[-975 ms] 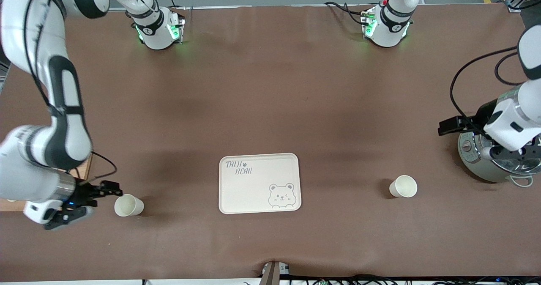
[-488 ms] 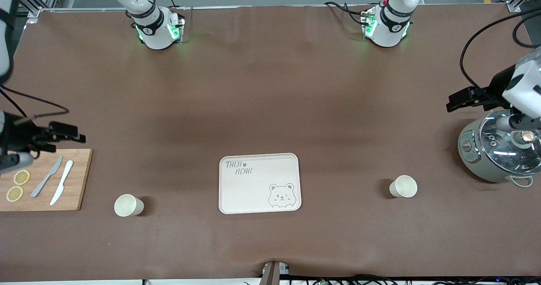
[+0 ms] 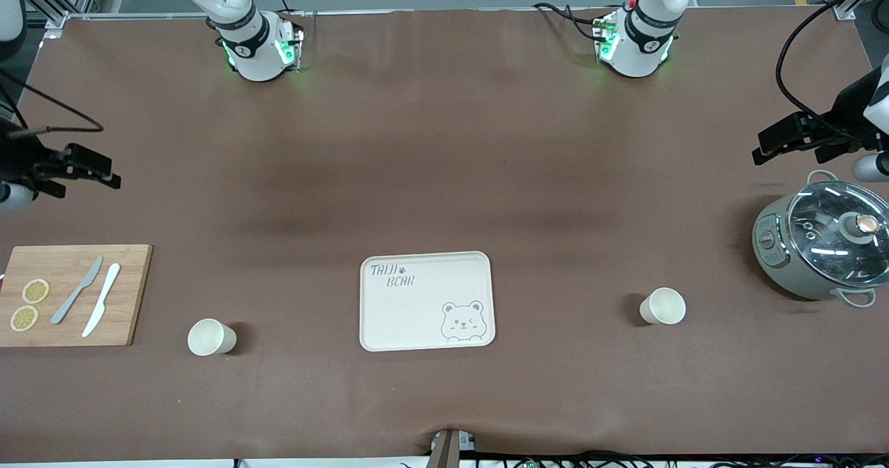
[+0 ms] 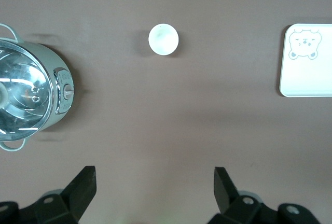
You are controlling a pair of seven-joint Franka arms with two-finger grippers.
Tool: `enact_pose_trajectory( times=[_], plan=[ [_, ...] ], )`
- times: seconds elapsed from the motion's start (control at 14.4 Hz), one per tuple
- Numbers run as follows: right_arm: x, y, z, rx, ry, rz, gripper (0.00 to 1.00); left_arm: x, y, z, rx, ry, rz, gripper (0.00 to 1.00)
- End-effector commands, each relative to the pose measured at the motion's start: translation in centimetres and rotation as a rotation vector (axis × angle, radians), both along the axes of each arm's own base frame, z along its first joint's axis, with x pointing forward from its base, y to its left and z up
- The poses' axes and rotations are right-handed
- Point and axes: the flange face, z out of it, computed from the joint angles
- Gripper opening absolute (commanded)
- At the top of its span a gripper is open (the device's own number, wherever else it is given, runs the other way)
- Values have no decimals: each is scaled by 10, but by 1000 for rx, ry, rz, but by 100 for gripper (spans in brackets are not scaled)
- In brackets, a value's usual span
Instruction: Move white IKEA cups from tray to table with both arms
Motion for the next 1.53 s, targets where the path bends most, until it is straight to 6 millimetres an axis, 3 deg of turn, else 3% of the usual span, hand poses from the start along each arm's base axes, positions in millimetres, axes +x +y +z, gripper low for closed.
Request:
enact_pose_trajectory(
  times=[0.0,0.21,0.28,0.42,0.63,1.46],
  plan=[
    [-56,-3,35,-38,-47,-53,100,-8,-2,7,22,-6,3,100],
    [-65,-18,74,-57,-66,-81,100,-8,-2,7,22,-6,0,100],
    [-63,-22,78,-59,-80,-88,100,-8,-2,7,22,-6,0,100],
    [-50,-25,58,-41,-37,-98,100,-7,-2,6,25,-5,-2,100],
    [-43,-11,47,-51,-13,-108,100,-7,-2,6,26,-5,-15,100],
    [-42,4,50,-49,-17,-103,100,-6,-1,5,25,-9,-17,100]
  ],
)
